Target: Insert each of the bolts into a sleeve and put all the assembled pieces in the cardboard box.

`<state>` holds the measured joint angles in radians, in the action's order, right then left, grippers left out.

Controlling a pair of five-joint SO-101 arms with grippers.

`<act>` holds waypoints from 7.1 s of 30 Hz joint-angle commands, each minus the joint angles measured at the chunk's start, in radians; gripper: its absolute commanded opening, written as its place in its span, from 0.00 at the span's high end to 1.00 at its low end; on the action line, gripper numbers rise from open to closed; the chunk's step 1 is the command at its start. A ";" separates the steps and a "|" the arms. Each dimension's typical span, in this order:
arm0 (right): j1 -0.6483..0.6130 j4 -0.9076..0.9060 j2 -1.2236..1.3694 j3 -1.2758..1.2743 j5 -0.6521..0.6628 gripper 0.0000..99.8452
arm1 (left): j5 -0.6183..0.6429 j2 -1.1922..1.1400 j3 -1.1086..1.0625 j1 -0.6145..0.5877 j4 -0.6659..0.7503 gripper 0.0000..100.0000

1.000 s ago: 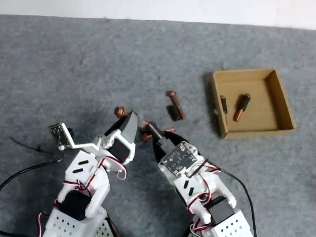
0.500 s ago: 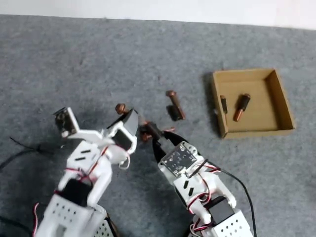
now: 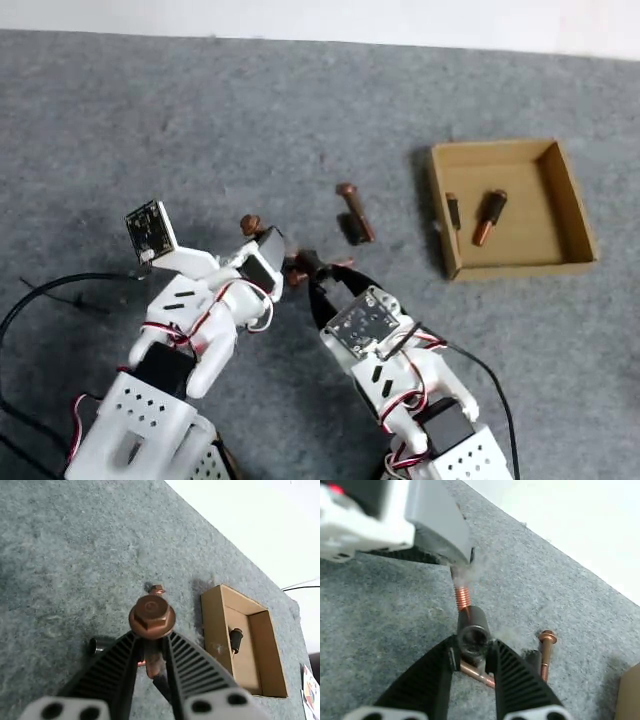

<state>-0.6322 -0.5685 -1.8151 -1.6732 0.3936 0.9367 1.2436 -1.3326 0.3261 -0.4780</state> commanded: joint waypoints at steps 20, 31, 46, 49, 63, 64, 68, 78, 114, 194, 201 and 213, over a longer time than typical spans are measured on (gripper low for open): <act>0.119 -0.314 -0.021 -0.104 0.008 0.99 | 0.012 0.041 0.025 -0.056 -0.009 1.00; 0.314 -0.576 -0.012 -0.111 0.186 0.99 | 0.009 0.041 -0.077 -0.194 0.066 1.00; 0.447 -0.641 -0.021 -0.104 0.278 0.86 | 0.006 0.041 -0.104 -0.194 0.095 1.00; 0.427 -0.634 -0.021 -0.104 0.278 0.83 | 0.006 0.041 -0.104 -0.196 0.097 1.00; 0.107 -0.575 -0.010 0.036 0.058 0.83 | 0.006 0.038 -0.114 -0.266 0.141 1.00; 0.097 -0.575 -0.010 0.050 0.058 0.83 | 0.006 0.038 -0.114 -0.266 0.141 1.00; 0.065 -0.573 0.004 0.085 0.034 0.83 | 0.006 0.038 -0.114 -0.266 0.143 1.00; 0.031 -0.328 0.545 0.298 -0.020 0.83 | 0.006 0.039 -0.120 -0.266 0.144 1.00; -0.010 0.108 1.170 0.377 -0.020 0.83 | 0.005 0.033 -0.119 -0.262 0.144 1.00; 0.036 0.188 0.374 -0.004 -0.078 1.00 | -0.021 0.042 -0.111 -0.222 0.144 1.00; 0.036 0.185 0.177 -0.107 -0.077 1.00 | -0.021 0.170 -0.131 -0.219 0.143 1.00; 0.030 0.050 0.054 -0.117 -0.077 1.00 | -0.029 0.568 -0.255 -0.076 0.069 1.00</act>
<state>-0.6076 -0.5178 -1.7354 -1.6763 0.3230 0.9198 1.7806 -1.6180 0.2033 -0.3859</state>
